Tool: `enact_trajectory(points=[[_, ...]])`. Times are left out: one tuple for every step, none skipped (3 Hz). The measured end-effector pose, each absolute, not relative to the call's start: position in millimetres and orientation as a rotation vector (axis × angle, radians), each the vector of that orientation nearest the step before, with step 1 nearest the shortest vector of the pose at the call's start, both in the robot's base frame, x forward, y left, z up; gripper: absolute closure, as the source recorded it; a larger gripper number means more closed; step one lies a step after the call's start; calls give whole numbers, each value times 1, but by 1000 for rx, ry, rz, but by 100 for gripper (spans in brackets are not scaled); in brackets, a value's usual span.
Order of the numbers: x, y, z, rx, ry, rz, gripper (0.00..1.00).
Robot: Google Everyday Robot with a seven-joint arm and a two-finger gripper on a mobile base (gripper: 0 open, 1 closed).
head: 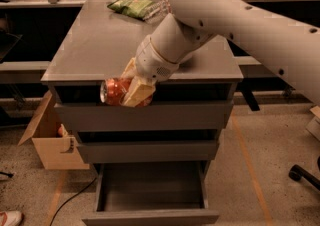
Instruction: Place coke can into bottom drawer
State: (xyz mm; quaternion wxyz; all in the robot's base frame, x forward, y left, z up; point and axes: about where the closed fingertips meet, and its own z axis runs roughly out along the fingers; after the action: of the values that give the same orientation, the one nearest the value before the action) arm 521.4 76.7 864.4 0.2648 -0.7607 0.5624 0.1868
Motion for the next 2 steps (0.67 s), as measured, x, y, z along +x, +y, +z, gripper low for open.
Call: enact_trajectory(points=[[510,63,830,-2015,1586,554,100],[503,48,799,-1964,1630,601,100]])
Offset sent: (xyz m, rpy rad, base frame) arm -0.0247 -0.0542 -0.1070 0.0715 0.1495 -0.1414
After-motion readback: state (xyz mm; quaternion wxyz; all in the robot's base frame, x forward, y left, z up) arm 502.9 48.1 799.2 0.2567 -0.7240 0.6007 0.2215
